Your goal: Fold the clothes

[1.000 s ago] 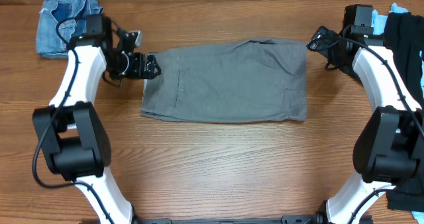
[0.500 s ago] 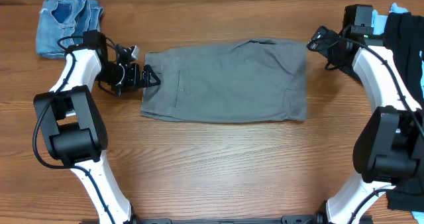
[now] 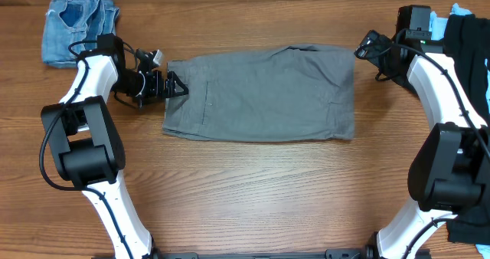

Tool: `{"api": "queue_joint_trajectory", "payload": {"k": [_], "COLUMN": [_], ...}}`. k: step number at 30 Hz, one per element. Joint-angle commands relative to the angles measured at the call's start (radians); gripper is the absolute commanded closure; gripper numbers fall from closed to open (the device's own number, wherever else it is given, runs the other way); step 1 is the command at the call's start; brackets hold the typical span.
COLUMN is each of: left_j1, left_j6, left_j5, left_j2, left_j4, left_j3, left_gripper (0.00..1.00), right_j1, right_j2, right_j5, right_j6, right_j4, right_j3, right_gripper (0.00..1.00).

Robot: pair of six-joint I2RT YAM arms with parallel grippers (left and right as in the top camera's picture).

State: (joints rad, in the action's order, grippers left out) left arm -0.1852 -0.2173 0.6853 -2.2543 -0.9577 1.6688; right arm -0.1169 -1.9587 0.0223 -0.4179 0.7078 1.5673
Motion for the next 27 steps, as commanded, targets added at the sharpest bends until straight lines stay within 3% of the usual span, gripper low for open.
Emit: {"api": "queue_joint_trajectory", "payload": {"k": [1, 11, 18, 27], "left_j1": [0.010, 0.011, -0.017, -0.038], "left_j6": [-0.023, -0.023, 0.042, 0.069], "left_j5": [-0.034, -0.049, -0.279, -0.263], "left_j2": [-0.076, -0.076, -0.076, -0.076], "left_j4": [0.001, 0.013, 0.011, 0.090], "left_j3": [-0.019, -0.019, -0.019, -0.019], "left_gripper": [0.02, 0.08, 0.00, 0.00], "right_j1": [0.004, 0.004, 0.004, 0.004], "right_j2": [0.027, 0.027, 0.027, 0.027], "right_j5": [0.002, 0.002, 0.002, 0.002], "right_j6": [-0.002, -0.002, -0.002, -0.002], "right_j4": [-0.003, -0.003, -0.003, -0.003], "right_j3": [0.021, 0.021, 0.021, 0.021], "right_gripper": [0.00, 0.00, 0.00, 0.00]}}
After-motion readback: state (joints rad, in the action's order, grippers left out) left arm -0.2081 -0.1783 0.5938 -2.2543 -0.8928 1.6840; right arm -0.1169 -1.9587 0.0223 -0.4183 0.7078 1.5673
